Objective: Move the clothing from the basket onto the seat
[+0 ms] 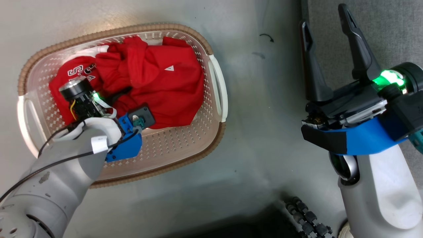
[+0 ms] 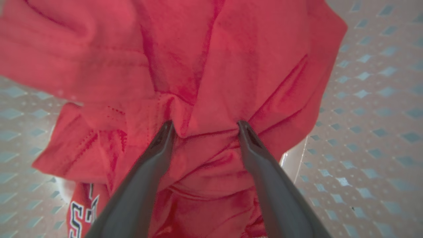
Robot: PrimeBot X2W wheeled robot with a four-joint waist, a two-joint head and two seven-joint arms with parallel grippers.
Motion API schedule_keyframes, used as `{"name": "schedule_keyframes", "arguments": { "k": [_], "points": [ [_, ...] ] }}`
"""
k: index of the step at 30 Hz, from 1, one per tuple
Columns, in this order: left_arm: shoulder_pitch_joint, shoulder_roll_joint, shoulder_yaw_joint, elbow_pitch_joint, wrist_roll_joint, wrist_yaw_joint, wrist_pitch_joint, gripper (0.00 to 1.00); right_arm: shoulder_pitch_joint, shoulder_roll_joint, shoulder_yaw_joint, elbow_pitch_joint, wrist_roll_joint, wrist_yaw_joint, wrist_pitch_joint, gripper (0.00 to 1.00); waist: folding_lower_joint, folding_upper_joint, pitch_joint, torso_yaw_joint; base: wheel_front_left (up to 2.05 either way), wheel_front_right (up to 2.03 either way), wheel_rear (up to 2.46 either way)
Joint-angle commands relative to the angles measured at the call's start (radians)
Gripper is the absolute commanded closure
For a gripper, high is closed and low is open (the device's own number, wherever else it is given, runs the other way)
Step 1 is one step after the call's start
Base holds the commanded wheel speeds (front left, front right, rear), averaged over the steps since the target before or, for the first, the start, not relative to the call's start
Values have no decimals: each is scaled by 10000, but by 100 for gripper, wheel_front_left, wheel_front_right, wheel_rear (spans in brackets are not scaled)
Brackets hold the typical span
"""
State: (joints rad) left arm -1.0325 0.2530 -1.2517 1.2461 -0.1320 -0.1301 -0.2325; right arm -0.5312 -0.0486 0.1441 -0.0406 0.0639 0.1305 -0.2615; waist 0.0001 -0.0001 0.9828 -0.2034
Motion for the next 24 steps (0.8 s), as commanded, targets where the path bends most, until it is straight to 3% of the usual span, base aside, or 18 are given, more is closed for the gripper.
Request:
{"name": "schedule_keyframes", "arguments": {
  "k": [1, 12, 13, 15, 24],
  "points": [
    [-253, 28, -65, 107, -5, -4, 97, 0, 18, -30, -16, -105, 50, 5, -56, 0, -1, 1, 169, -83, 0, 0, 0],
    [-440, -160, -237, 345, -269, -5, 753, 0, 220, -32, -111, -424, 11, 5, -56, 0, -1, 1, 626, -82, 0, 0, 0],
    [-444, -170, -245, 354, -302, -5, 791, 41, 214, -32, -109, -437, 7, 5, -56, 0, -1, 1, 638, -69, 0, 0, 0],
    [-437, -211, -263, 356, -325, -5, 693, 100, 198, -32, -86, -455, 25, 5, -56, 0, -1, 1, 647, -50, 0, 0, 0],
    [-548, -284, -296, 379, -424, -4, 240, 100, 9, -32, -97, -351, 61, 5, -56, 0, -1, 1, 419, 40, 0, 0, 0]
  ]
}}
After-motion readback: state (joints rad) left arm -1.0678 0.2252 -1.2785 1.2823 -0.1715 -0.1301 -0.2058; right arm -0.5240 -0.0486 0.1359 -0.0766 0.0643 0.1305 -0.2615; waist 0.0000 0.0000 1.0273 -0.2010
